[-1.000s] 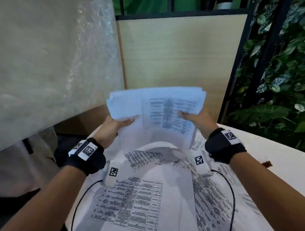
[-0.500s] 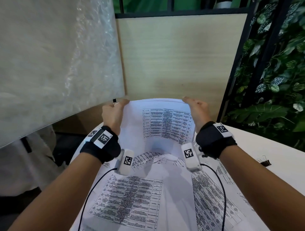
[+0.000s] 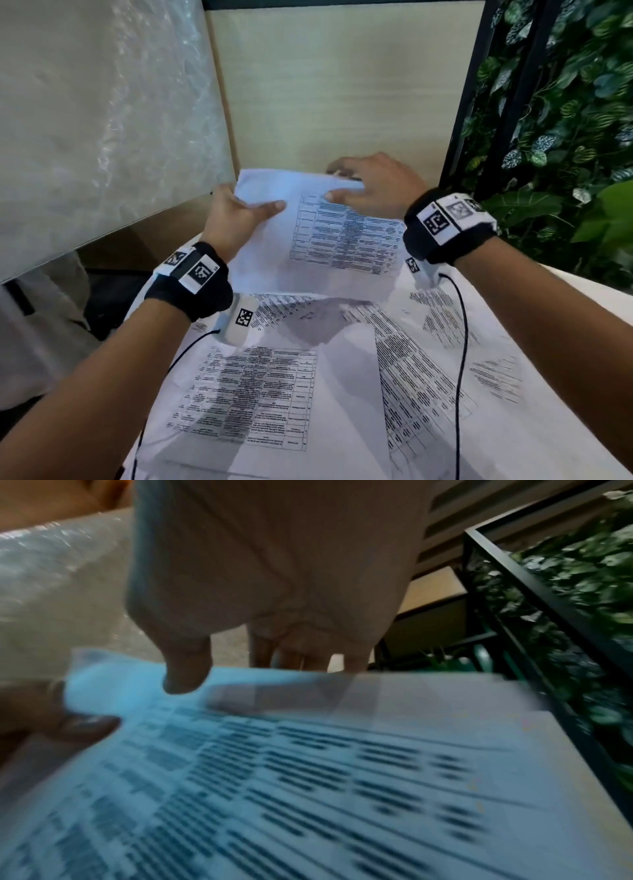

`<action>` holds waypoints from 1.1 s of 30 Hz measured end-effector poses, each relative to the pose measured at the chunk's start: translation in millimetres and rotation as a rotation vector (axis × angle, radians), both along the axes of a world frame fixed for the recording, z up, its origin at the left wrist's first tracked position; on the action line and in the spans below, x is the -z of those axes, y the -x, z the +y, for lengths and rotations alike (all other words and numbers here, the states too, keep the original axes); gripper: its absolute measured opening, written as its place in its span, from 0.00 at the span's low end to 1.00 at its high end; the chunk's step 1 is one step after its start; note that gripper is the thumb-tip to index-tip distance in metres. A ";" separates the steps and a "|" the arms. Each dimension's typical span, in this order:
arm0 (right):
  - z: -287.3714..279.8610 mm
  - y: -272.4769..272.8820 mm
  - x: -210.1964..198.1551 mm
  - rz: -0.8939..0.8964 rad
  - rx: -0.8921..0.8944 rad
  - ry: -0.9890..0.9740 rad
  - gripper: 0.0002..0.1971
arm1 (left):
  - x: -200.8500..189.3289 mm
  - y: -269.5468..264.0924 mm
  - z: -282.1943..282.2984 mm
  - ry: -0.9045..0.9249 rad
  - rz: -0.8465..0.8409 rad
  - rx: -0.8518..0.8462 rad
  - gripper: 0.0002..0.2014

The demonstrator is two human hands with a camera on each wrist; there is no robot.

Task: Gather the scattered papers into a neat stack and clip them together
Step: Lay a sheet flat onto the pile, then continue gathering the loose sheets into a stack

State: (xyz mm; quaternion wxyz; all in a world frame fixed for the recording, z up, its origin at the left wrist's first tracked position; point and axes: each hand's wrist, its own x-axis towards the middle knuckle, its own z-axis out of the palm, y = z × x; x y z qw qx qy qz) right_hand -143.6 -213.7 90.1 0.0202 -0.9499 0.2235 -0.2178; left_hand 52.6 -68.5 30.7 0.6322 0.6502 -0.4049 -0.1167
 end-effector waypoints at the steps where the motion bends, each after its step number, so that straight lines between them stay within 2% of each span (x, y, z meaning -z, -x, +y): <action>1: 3.6 4.0 -6.4 0.017 -0.009 0.009 0.23 | -12.0 10.0 -5.9 0.022 -0.052 0.014 0.25; 4: -3.3 35.3 -17.7 -0.093 0.031 -0.034 0.11 | -43.0 43.5 -24.9 0.075 -0.175 0.115 0.15; 7: -26.1 102.2 -15.8 -0.130 0.194 -0.090 0.16 | -52.8 63.9 -38.2 -0.035 -0.219 0.284 0.22; 9: -32.8 159.5 2.1 -0.140 0.299 -0.214 0.09 | -40.2 64.0 -46.2 -0.208 -0.180 0.352 0.24; 12: -36.7 239.6 60.1 -0.090 0.500 -0.402 0.08 | -2.8 52.3 -54.1 -0.526 -0.259 0.373 0.23; 15: -33.5 293.1 125.0 -0.064 0.709 -0.553 0.07 | 33.0 42.5 -54.8 -0.874 -0.519 0.384 0.23; 18: -28.5 316.5 158.3 -0.010 0.852 -0.600 0.13 | 57.8 33.7 -46.9 -1.132 -0.816 0.377 0.28; 21: -27.6 316.1 158.0 0.111 0.892 -0.544 0.19 | 75.8 24.8 -40.2 -1.229 -0.838 0.404 0.30; 25: -33.5 283.4 131.3 0.267 0.817 -0.299 0.33 | 83.8 16.9 -34.3 -1.222 -0.763 0.414 0.36; 27: -36.8 251.5 112.7 0.283 0.702 -0.258 0.31 | 80.6 11.7 -32.7 -1.176 -0.748 0.395 0.36; 30: -36.7 187.3 89.9 0.278 0.527 -0.398 0.25 | 75.4 -7.6 -31.5 -1.156 -0.705 0.327 0.35; 33: -43.8 120.8 91.1 0.296 0.442 -0.501 0.23 | 75.6 -35.6 -28.5 -1.185 -0.672 0.231 0.35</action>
